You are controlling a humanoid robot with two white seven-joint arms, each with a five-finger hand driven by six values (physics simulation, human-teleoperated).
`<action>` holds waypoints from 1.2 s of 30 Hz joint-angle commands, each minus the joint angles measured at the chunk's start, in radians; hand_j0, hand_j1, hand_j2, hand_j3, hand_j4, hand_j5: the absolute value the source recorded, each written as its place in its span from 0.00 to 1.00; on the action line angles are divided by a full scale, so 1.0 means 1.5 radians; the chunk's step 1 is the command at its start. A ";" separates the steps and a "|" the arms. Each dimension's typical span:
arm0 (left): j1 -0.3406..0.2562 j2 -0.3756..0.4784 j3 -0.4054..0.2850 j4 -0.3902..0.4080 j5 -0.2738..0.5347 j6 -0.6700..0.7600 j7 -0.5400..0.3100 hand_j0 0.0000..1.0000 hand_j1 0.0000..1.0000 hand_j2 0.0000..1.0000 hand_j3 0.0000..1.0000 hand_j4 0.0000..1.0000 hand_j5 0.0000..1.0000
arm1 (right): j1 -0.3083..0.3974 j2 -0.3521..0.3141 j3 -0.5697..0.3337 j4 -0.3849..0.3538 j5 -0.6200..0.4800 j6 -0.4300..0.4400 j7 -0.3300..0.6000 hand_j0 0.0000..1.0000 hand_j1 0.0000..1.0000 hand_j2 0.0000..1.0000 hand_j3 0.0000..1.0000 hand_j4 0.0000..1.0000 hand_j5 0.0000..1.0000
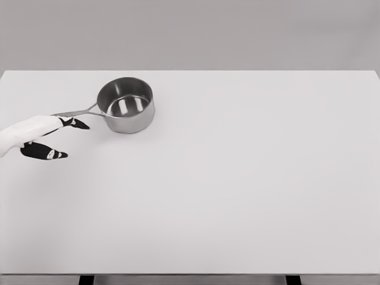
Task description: Rotate pot handle
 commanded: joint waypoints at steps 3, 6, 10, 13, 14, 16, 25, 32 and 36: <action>0.000 0.001 0.005 0.010 0.002 0.000 0.000 0.80 0.80 0.80 0.80 0.80 0.80 | 0.000 0.000 0.000 0.000 0.000 0.000 0.000 1.00 1.00 1.00 1.00 1.00 1.00; 0.000 0.001 0.008 0.019 0.001 0.000 0.000 0.80 0.80 0.80 0.80 0.80 0.80 | 0.000 0.000 0.000 0.000 0.000 0.000 0.000 1.00 1.00 1.00 1.00 1.00 1.00; 0.001 0.001 0.009 0.021 0.001 0.000 0.000 0.80 0.80 0.80 0.80 0.80 0.80 | 0.000 0.000 0.000 0.000 0.000 0.000 0.000 1.00 1.00 1.00 1.00 1.00 1.00; 0.001 0.001 0.012 0.034 0.001 0.000 0.000 0.80 0.80 0.80 0.80 0.80 0.80 | 0.000 0.000 0.000 0.000 0.000 0.000 0.000 1.00 1.00 1.00 1.00 1.00 1.00; 0.000 0.001 0.012 0.035 0.001 -0.001 0.000 0.80 0.80 0.80 0.80 0.80 0.80 | 0.000 0.000 0.000 0.000 0.000 0.000 0.000 1.00 1.00 1.00 1.00 1.00 1.00; 0.000 0.001 0.012 0.042 0.001 -0.001 0.000 0.80 0.80 0.80 0.80 0.80 0.80 | 0.000 0.000 0.000 0.000 0.000 0.000 0.000 1.00 1.00 1.00 1.00 1.00 1.00; -0.001 0.001 0.020 0.064 0.001 -0.001 0.000 0.80 0.80 0.80 0.80 0.80 0.80 | 0.000 0.000 0.000 0.000 0.000 0.000 0.000 1.00 1.00 1.00 1.00 1.00 1.00; -0.004 0.000 0.022 0.079 0.001 -0.001 0.000 0.80 0.80 0.80 0.80 0.80 0.80 | 0.000 0.000 0.000 0.000 0.000 0.000 0.000 1.00 1.00 1.00 1.00 1.00 1.00; -0.007 -0.003 0.022 0.092 0.000 -0.001 0.000 0.80 0.80 0.80 0.80 0.80 0.80 | 0.000 0.000 0.000 0.000 0.000 0.000 0.000 1.00 1.00 1.00 1.00 1.00 1.00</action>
